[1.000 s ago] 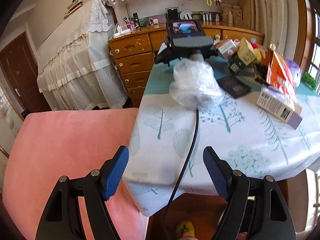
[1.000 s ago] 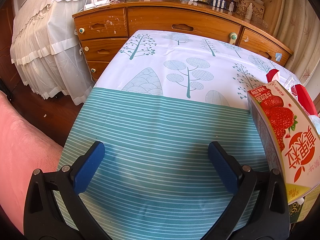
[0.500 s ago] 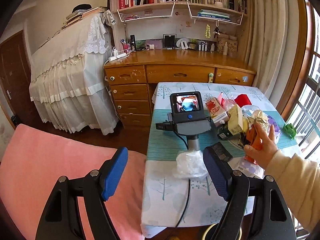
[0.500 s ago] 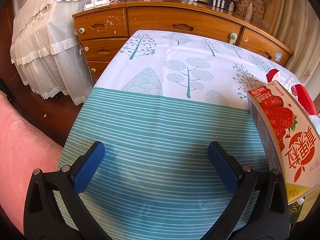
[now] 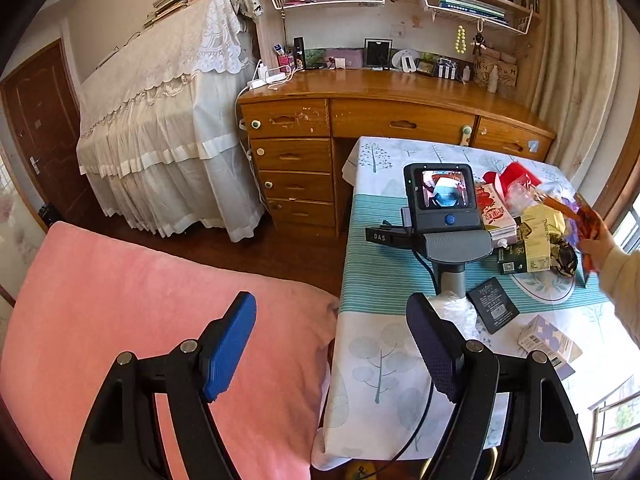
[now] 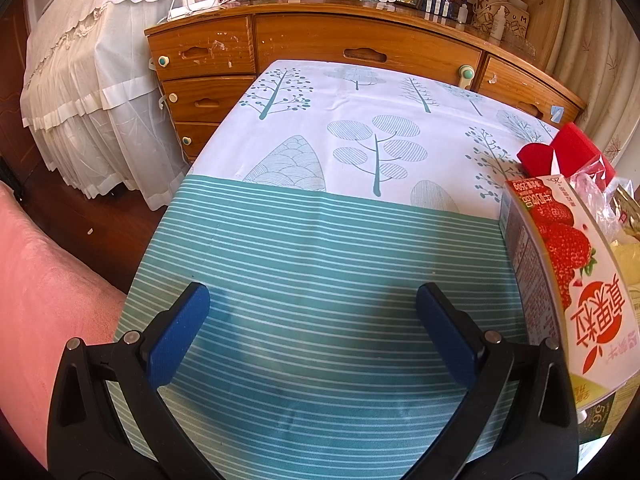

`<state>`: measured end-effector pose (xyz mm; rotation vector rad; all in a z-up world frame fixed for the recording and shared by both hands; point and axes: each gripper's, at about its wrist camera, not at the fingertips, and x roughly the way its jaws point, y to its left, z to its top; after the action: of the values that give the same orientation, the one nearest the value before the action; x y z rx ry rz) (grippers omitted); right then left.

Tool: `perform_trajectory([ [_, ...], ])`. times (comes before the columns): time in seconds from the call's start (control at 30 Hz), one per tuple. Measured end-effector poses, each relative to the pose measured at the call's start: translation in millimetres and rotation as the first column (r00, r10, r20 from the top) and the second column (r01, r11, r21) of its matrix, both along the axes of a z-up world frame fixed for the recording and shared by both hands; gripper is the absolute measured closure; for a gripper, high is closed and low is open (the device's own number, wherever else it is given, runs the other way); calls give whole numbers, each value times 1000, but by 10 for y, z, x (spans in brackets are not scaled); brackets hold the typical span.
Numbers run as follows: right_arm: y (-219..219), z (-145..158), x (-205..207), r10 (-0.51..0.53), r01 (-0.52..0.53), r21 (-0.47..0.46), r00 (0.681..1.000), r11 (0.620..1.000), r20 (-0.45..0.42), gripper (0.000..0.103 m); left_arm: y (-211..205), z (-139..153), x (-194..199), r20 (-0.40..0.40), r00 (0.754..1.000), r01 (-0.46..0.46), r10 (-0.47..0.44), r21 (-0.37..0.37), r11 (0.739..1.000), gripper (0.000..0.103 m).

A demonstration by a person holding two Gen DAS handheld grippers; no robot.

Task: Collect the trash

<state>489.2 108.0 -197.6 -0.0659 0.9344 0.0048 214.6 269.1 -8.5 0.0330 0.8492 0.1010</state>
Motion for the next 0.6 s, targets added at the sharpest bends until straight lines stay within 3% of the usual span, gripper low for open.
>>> perform_trajectory([
  [0.43,0,2,10,0,0,0,1000,1000,0,1,-847,138,2,35,984,-174,173,29,984,24],
  [0.6,2,1,4,0,0,0,1000,1000,0,1,-808,153,1,34,963,-268,267,41,963,24],
])
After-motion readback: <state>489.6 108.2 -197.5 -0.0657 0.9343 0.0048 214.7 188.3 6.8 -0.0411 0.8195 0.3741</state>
